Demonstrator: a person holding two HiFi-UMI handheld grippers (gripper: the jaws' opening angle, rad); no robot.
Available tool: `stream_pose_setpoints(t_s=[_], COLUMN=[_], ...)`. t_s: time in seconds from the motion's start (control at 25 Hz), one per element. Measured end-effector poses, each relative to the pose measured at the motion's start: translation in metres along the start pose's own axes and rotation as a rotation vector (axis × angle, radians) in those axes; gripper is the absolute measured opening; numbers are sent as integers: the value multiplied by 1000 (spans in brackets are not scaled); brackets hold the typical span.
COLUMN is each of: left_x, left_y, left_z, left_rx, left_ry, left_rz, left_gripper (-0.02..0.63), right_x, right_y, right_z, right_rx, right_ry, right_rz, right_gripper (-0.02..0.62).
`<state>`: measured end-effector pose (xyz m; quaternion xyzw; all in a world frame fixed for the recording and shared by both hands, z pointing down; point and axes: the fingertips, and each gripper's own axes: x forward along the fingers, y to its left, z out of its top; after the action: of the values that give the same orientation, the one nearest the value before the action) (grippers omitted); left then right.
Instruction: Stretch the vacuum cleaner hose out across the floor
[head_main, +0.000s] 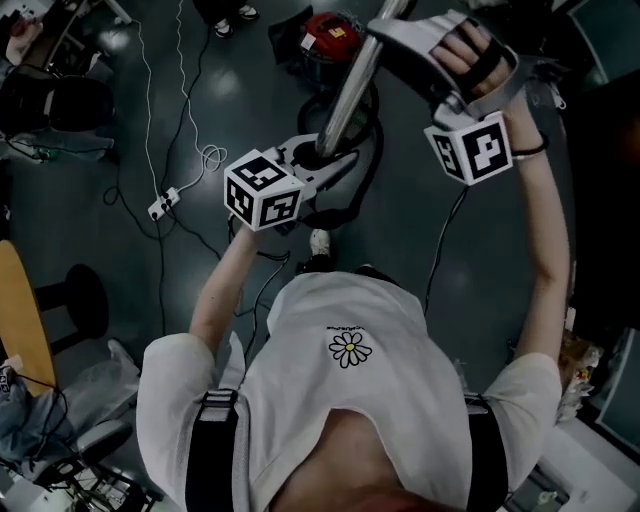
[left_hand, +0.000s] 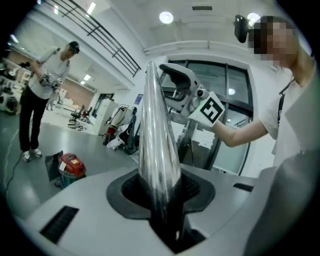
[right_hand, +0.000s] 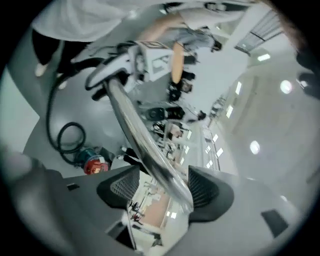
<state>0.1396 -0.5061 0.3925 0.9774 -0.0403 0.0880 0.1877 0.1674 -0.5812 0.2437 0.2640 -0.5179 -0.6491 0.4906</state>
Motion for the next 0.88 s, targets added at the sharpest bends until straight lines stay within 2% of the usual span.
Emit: stream_pose_setpoints(t_s=[0.04, 0.08, 0.12, 0.2, 0.24, 0.28, 0.32, 0.4, 0.44, 0.52, 0.6, 0.68, 0.72, 0.8, 0.88], left_x=[-6, -11, -14, -16, -17, -19, -23, -30, -32, -37, -43, -48, -49, -44, -32], left_y=[-1, -3, -10, -33, -46, -61, -76, -104, -116, -137, -154, -164, -167, -172, -179], left_z=[-6, -11, -15, -20, -21, -24, -26, -31, -31, -31, -30, -25, -23, -19, -16], left_rx=[-43, -91, -136, -197, -211, -218, -220, -209, -197, -181, -179, -175, -172, -162, -144], left_ry=[-16, -32, -51, -104, -131, -152, -167, -190, -207, -254, -303, -337, -347, -355, -362], left_rz=[29, 53, 68, 81, 92, 105, 117, 138, 153, 184, 199, 198, 195, 188, 180], left_gripper=[121, 121, 121, 121, 121, 121, 121, 121, 121, 121, 121, 121, 121, 121, 121], right_x=[-19, -44, -72, -128, -150, -169, -184, -209, -221, -247, -270, -284, -287, -288, -285], right_y=[-18, -32, -37, -19, 2, 30, 63, 145, 188, 260, 303, 326, 332, 339, 335], right_z=[-27, -54, -77, -90, -76, -50, -20, 38, 66, 124, 175, 209, 220, 229, 231], right_rx=[157, 387, 681, 1306, 1552, 1733, 1872, 2154, 2342, 2789, 3194, 3496, 3600, 3712, 3757], right_ry=[75, 127, 143, 56, -27, -100, -130, -58, -16, -11, -111, -226, -270, -335, -414], right_rz=[-70, -137, -190, -218, -182, -127, -76, -1, 26, 36, -23, -121, -168, -212, -191], right_gripper=[290, 290, 290, 290, 288, 288, 288, 288, 288, 288, 288, 288, 288, 288, 288])
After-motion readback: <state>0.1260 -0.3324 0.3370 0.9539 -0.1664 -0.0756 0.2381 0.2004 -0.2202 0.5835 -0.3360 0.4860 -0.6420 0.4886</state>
